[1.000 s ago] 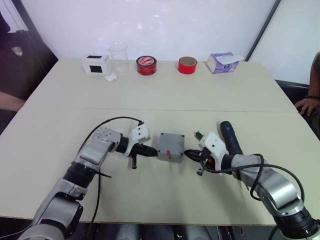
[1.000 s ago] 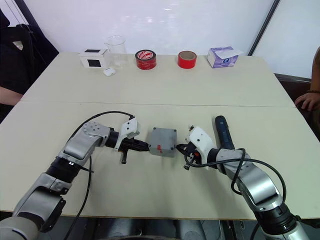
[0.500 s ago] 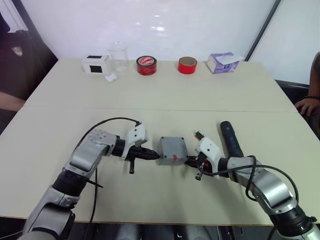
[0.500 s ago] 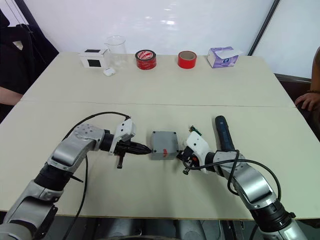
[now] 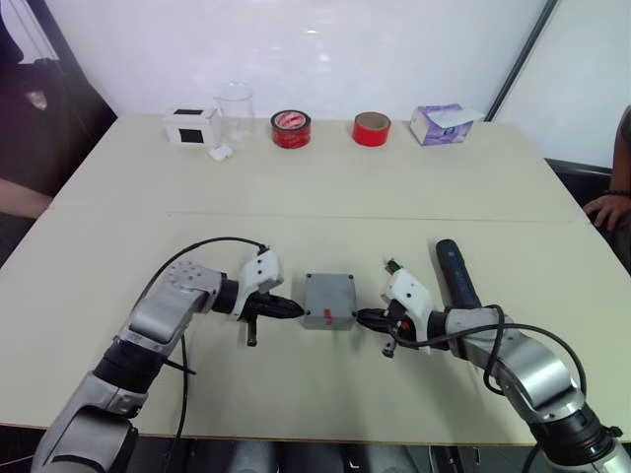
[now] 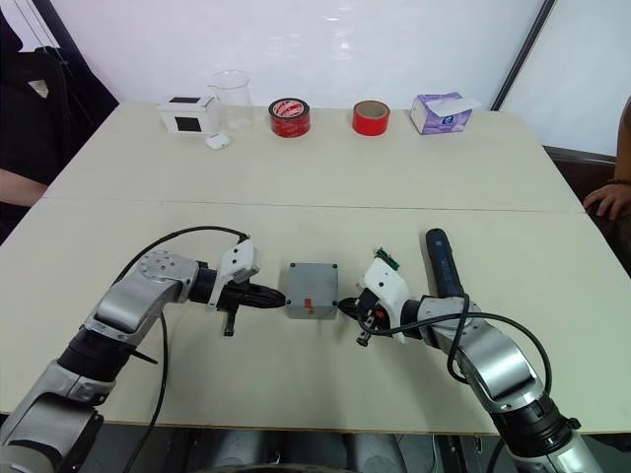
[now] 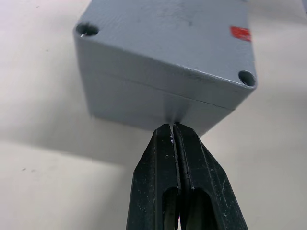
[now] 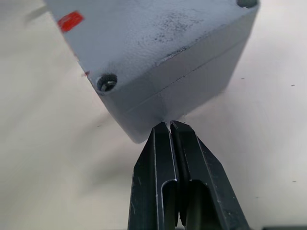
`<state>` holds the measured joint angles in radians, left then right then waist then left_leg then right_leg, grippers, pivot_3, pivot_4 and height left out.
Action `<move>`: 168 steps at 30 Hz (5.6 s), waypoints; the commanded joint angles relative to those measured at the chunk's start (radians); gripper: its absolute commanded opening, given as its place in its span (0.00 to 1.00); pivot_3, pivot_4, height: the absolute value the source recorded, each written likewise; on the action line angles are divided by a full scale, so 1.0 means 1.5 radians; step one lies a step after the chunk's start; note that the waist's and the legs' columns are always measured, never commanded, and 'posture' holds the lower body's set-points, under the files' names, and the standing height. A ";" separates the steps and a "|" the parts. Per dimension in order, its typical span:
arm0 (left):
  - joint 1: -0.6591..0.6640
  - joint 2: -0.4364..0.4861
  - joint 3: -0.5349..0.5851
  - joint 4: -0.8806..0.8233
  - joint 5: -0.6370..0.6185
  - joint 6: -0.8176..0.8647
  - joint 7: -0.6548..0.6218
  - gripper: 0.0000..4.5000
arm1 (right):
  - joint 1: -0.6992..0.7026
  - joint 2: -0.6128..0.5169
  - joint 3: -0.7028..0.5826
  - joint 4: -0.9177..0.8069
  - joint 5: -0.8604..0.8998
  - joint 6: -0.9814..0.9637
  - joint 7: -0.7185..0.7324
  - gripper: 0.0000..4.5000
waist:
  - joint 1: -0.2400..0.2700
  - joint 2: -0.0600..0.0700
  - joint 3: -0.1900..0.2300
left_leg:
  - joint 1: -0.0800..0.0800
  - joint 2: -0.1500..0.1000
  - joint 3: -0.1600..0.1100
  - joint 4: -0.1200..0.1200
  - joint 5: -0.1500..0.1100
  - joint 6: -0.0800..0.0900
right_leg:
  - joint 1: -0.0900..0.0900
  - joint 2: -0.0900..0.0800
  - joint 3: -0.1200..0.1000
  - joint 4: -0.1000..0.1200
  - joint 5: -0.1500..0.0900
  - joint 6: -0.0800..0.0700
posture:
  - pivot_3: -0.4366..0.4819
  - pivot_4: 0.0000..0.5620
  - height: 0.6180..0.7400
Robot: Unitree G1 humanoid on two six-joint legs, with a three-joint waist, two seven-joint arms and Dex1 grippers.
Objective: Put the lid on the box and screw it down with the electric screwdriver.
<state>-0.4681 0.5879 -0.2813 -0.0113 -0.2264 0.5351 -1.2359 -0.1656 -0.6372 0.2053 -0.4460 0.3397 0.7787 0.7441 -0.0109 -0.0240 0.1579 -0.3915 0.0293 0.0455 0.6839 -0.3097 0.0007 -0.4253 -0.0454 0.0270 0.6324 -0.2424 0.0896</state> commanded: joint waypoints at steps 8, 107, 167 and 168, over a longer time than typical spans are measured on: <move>0.016 0.030 0.029 -0.064 -0.039 0.008 -0.013 0.00 | 0.027 -0.041 -0.037 -0.067 0.003 -0.037 0.015 0.01 | 0.000 0.000 0.000 | 0.000 0.000 0.000 0.000 0.000 0.000 | 0.000 0.000 0.000 0.000 0.000 0.000 | 0.48 0.27 1.00; 0.073 0.158 0.203 -0.306 -0.292 0.145 0.144 0.00 | -0.195 -0.028 -0.054 -0.019 0.175 0.171 -0.089 0.01 | -0.001 0.001 0.001 | 0.000 0.001 0.001 0.000 0.000 0.000 | 0.000 -0.001 0.001 -0.001 -0.001 -0.002 | 0.48 0.27 1.00; -0.071 0.050 0.113 -0.251 -0.284 0.059 0.076 0.00 | -0.588 -0.280 0.271 0.467 0.199 0.557 -0.074 1.00 | -0.001 0.005 0.005 | -0.003 0.000 0.002 0.000 0.000 0.000 | -0.003 -0.001 0.002 -0.002 0.000 -0.001 | 0.48 0.27 1.00; -0.067 0.049 0.114 -0.254 -0.284 0.059 0.081 0.00 | -0.588 -0.275 0.282 0.481 0.201 0.557 -0.080 1.00 | -0.002 0.005 0.005 | -0.003 0.000 0.002 0.000 0.000 0.000 | -0.003 -0.001 0.002 -0.002 0.000 0.000 | 0.48 0.27 1.00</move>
<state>-0.5770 0.6643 -0.1296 -0.3574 -0.6542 0.6411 -1.1291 -1.0267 -1.0522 0.6014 0.2374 0.6235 1.6085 0.6488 -0.0131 -0.0158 0.1647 -0.3957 0.0289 0.0490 0.6833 -0.3100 0.0012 -0.4299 -0.0469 0.0297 0.6299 -0.2423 0.0892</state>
